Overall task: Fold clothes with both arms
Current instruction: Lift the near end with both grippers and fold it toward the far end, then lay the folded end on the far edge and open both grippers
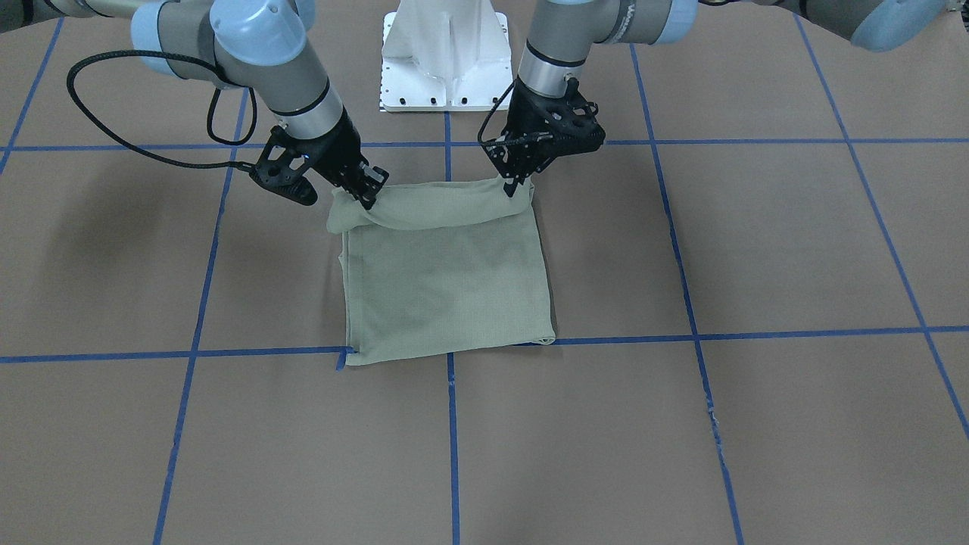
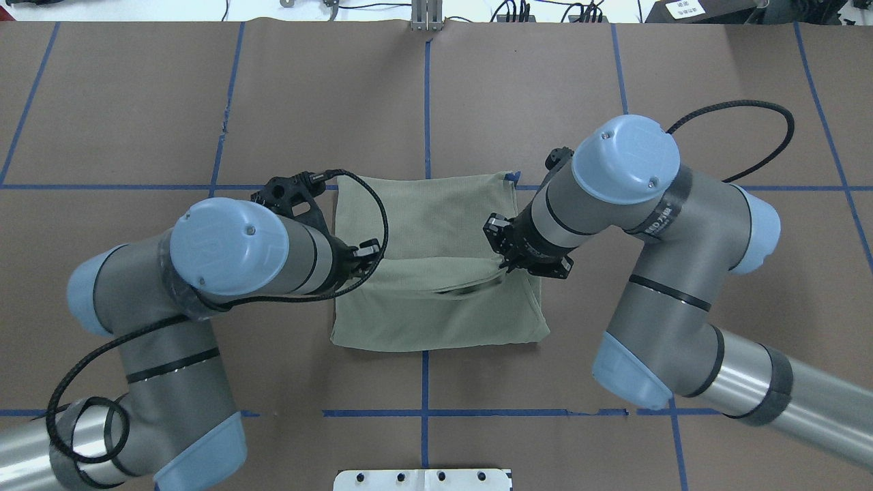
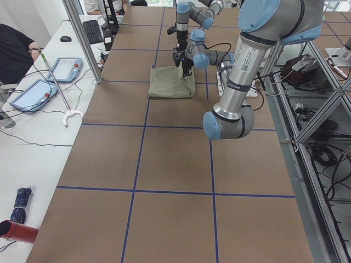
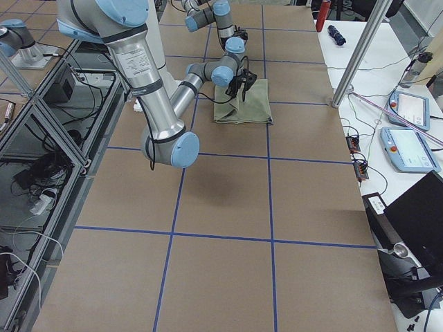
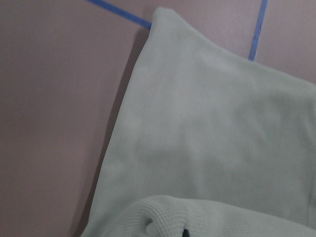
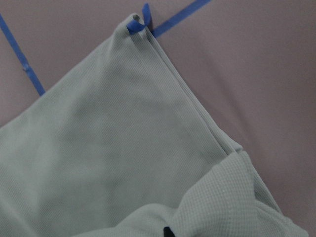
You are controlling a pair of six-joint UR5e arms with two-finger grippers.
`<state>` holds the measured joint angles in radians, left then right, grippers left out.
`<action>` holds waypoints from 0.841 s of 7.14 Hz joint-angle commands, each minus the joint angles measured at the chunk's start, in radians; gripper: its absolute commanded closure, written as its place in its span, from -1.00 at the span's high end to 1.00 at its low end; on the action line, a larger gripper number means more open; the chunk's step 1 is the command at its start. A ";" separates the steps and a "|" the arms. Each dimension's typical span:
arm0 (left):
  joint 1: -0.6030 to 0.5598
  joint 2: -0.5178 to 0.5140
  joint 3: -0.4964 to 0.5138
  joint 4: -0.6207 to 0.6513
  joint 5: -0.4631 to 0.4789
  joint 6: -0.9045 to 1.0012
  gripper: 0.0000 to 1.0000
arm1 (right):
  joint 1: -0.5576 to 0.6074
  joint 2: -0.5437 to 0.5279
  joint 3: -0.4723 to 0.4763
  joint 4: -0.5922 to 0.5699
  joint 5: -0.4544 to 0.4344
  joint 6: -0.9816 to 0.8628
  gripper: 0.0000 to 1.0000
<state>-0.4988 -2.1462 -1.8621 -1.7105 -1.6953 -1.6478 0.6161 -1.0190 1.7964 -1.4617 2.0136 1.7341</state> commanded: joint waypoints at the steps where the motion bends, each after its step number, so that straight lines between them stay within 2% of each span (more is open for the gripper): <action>1: -0.072 -0.056 0.131 -0.072 -0.003 0.022 -1.00 | 0.054 0.084 -0.191 0.121 0.002 -0.001 -1.00; 2: -0.098 -0.061 0.153 -0.113 -0.003 0.038 -1.00 | 0.071 0.132 -0.257 0.124 0.007 -0.001 -1.00; 4: -0.124 -0.101 0.294 -0.208 -0.001 0.036 -1.00 | 0.105 0.190 -0.369 0.144 0.010 -0.002 -1.00; 5: -0.142 -0.113 0.341 -0.254 0.000 0.037 0.29 | 0.115 0.207 -0.440 0.200 0.010 -0.004 0.08; 6: -0.170 -0.121 0.374 -0.320 0.000 0.042 0.99 | 0.126 0.217 -0.489 0.252 0.005 -0.005 0.99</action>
<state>-0.6393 -2.2538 -1.5389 -1.9588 -1.6956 -1.6100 0.7281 -0.8197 1.3775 -1.2697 2.0222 1.7306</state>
